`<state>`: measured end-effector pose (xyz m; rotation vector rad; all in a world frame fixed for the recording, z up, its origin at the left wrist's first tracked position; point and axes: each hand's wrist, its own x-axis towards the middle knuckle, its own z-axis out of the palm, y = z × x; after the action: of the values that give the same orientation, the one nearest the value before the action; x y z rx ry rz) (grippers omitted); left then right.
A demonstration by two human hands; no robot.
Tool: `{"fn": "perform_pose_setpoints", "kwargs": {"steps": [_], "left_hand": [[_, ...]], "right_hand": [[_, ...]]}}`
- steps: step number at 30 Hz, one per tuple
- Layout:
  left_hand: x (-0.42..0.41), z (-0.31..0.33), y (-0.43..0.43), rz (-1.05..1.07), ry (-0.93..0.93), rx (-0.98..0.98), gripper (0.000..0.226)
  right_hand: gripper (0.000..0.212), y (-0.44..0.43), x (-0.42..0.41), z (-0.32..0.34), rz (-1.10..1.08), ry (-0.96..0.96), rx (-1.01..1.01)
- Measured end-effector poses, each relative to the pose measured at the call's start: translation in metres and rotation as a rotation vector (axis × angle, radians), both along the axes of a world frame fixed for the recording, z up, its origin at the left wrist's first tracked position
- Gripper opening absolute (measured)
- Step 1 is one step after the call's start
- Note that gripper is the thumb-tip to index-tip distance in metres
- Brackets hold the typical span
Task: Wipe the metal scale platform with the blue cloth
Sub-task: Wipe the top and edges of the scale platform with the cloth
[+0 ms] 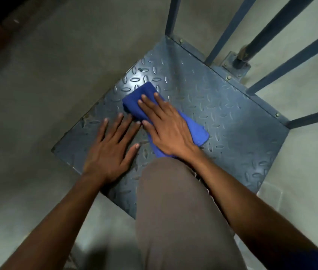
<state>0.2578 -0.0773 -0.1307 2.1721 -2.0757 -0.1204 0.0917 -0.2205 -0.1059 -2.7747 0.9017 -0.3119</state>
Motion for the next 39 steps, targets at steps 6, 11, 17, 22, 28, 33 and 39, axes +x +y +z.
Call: {"fn": "perform_pose_setpoints", "kwargs": {"steps": [6,11,17,22,28,33,39], "left_hand": [[0.001,0.005,0.002,0.033,0.000,0.017,0.073],[0.000,0.006,0.003,0.041,0.040,-0.012,0.069],[-0.001,0.004,0.005,0.013,0.079,-0.045,0.067],[0.005,0.001,0.006,-0.039,0.080,-0.014,0.068],[0.029,-0.001,0.027,-0.221,0.049,0.010,0.071],[0.046,0.008,0.061,-0.327,-0.035,0.059,0.073],[0.066,0.015,0.053,-0.464,-0.012,0.174,0.080]], "right_hand": [[0.060,-0.087,0.062,0.006,-0.288,0.019,-0.046],[0.059,-0.036,0.090,0.002,-0.028,-0.013,-0.108],[0.060,-0.053,0.004,0.006,-0.046,0.050,-0.044],[0.066,-0.110,-0.001,0.008,-0.437,0.064,0.027],[0.061,0.011,-0.010,0.001,0.091,0.068,-0.053],[0.060,0.015,-0.043,0.005,0.206,0.095,-0.047],[0.063,-0.034,-0.019,0.006,-0.070,0.111,-0.054]]}}
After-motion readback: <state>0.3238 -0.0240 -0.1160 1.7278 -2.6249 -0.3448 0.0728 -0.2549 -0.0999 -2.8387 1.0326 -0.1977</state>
